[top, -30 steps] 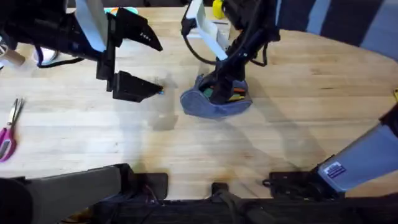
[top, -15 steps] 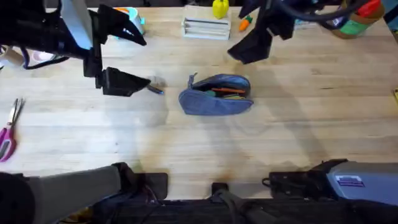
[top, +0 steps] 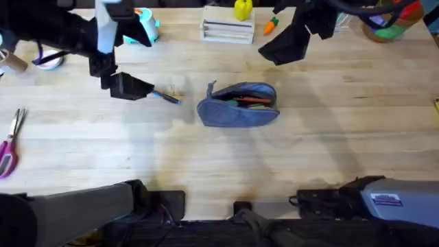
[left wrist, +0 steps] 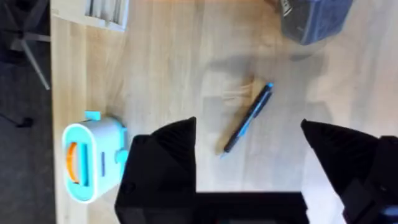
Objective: Unzip the bag, pick up the pens from the table one at a time and place them inside, then zip the bag closed.
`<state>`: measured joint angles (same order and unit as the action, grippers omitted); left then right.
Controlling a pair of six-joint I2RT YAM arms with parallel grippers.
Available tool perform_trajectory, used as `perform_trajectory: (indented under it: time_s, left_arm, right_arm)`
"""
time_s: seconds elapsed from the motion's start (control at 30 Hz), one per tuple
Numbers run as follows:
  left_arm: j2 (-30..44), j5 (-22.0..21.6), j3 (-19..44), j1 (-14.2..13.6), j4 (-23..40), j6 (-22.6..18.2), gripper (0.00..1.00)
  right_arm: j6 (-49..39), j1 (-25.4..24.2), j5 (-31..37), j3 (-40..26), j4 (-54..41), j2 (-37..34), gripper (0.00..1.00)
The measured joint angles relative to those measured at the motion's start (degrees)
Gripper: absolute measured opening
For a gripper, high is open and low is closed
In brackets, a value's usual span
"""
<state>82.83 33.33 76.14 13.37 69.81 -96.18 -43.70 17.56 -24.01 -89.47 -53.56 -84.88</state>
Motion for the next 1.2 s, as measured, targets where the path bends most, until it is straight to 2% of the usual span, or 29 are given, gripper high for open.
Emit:
perform_trajectory:
  time_s: [0.13,0.17,0.37,0.6,0.7,1.2]
  left_arm:
    - [0.49,-2.62,0.00,-2.41,-3.93,0.59,0.994]
    - [2.73,-3.85,0.00,-3.49,-5.13,0.64,0.994]
    - [10.27,-6.74,0.00,-4.92,-5.63,0.61,0.993]
    - [16.97,-13.99,0.00,-8.09,-6.94,0.61,0.993]
    - [18.59,-15.76,0.00,-9.13,-7.89,0.61,0.994]
    - [23.44,-20.71,0.00,-10.32,-8.29,0.64,0.993]
  right_arm:
    - [0.00,0.00,0.00,0.00,-0.07,0.00,0.997]
    - [0.00,0.00,0.00,0.00,-0.46,0.00,0.997]
    - [0.00,0.00,0.00,0.00,-0.46,0.00,0.997]
    - [0.00,0.00,0.00,0.00,-0.48,0.00,0.997]
    - [0.00,0.00,0.00,0.00,-0.46,0.00,0.997]
    - [0.00,0.00,0.00,0.00,-0.47,0.00,0.997]
